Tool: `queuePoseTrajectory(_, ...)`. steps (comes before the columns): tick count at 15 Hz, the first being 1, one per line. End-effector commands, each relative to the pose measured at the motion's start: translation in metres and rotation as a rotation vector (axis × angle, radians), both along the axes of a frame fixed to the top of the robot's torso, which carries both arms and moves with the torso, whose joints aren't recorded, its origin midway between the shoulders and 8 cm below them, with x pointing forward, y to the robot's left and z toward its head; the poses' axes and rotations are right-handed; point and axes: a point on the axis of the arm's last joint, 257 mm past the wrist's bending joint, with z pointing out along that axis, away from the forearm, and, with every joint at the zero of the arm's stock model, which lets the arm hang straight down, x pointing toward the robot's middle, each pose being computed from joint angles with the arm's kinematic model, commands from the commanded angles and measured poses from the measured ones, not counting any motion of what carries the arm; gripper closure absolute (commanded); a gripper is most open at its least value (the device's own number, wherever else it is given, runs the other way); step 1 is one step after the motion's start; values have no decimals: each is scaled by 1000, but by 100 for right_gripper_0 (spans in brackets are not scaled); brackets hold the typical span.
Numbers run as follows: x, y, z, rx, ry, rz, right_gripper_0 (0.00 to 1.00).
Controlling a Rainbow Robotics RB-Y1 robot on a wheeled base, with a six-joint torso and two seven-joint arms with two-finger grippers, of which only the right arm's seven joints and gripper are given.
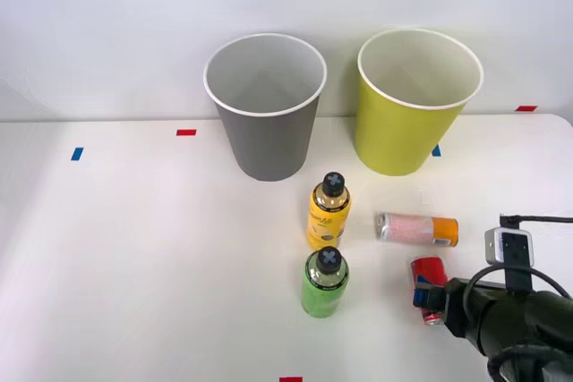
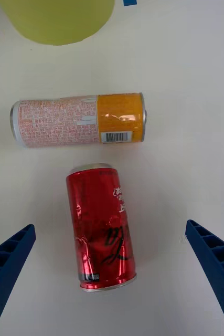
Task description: Put cans in the gray bin, plastic bottles in the light green bin
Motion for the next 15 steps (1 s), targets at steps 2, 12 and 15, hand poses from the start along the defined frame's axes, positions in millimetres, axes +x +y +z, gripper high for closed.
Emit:
queuePoseTrajectory(2,22,5,-14,48,26,7,0)
queuePoseTrajectory(12,34,16,-24,52,161,40,0)
queuePoseTrajectory(15,37,11,-28,20,177,49,0)
